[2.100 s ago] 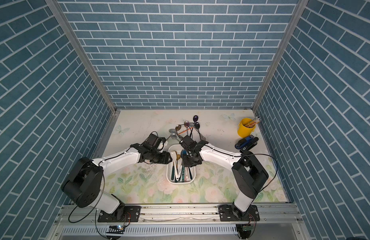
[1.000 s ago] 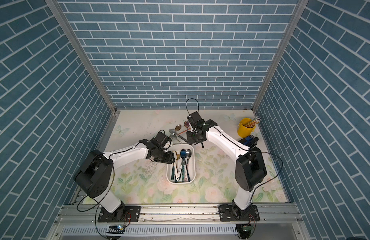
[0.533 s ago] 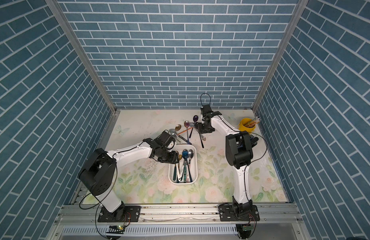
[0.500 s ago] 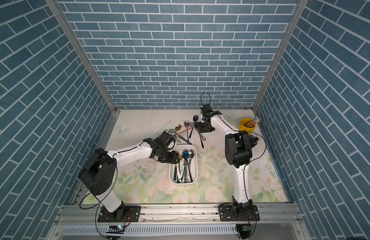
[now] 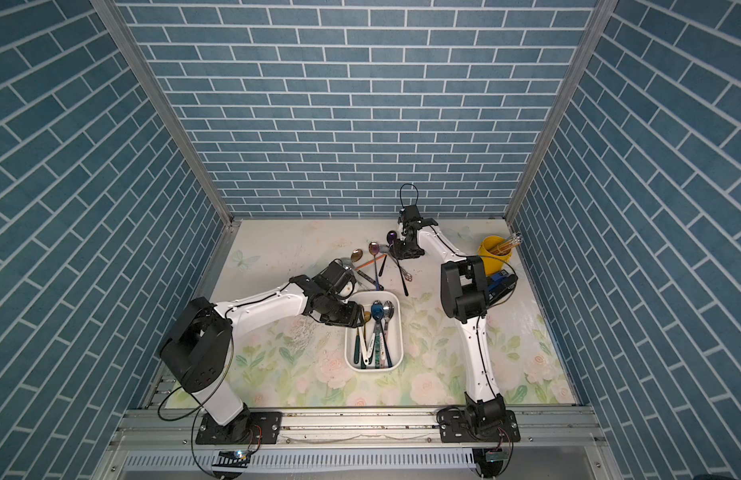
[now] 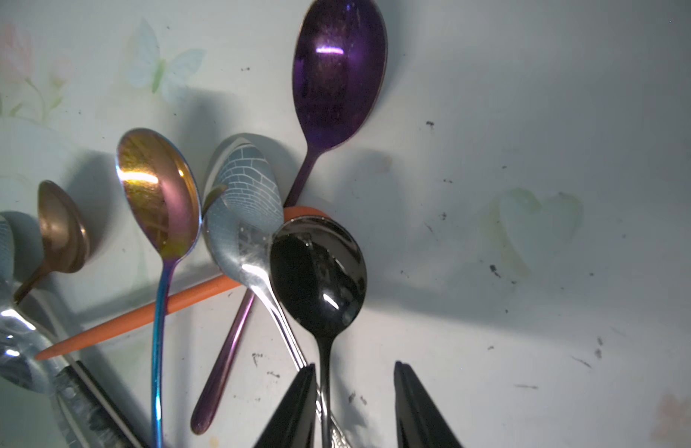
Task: Put the spoon into the storage box
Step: Pick up the spoon from the center of the board.
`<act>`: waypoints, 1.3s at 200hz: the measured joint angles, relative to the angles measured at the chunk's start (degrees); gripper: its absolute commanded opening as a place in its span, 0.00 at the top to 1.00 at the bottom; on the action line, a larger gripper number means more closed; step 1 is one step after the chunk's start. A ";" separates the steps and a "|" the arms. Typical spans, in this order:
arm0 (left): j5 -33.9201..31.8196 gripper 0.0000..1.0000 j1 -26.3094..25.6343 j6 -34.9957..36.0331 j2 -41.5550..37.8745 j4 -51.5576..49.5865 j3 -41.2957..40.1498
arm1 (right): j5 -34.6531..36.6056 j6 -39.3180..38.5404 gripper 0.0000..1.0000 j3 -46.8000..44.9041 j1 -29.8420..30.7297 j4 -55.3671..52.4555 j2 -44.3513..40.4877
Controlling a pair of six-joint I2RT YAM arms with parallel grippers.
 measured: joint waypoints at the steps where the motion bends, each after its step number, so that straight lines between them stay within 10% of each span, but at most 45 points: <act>1: -0.07 0.37 0.02 0.04 -0.07 -0.04 0.04 | 0.00 0.00 0.63 -0.02 0.00 0.02 0.02; 260: -6.45 0.37 9.33 3.87 -5.95 -3.37 1.18 | 3.23 -0.39 0.80 -7.06 1.01 5.35 -0.72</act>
